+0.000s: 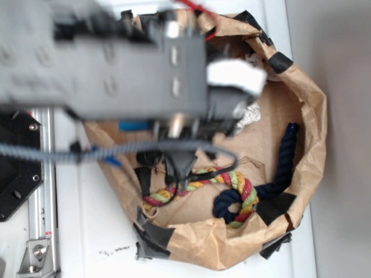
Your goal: Grab the blue block.
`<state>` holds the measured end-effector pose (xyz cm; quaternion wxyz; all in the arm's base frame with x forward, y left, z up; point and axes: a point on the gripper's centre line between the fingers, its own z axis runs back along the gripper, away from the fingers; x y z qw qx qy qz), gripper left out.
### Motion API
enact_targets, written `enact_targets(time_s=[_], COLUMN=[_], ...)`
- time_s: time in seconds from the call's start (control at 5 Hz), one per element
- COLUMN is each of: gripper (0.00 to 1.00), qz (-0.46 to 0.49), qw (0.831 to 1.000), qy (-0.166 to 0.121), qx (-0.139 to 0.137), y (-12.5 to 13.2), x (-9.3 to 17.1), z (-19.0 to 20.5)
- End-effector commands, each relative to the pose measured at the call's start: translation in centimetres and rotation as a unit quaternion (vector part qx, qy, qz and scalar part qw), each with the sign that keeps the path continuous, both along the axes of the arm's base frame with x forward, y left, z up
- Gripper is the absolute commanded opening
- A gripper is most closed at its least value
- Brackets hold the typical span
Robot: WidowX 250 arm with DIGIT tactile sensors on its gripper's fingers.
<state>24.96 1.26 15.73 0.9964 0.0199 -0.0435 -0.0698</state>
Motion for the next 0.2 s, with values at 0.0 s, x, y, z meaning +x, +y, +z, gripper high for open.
enact_targets(time_s=[0.0], gripper=[0.0], qz=[-0.036], qw=[0.999], qy=[-0.004], qx=[0.005], y=[2.96], x=[0.64], z=[3.0])
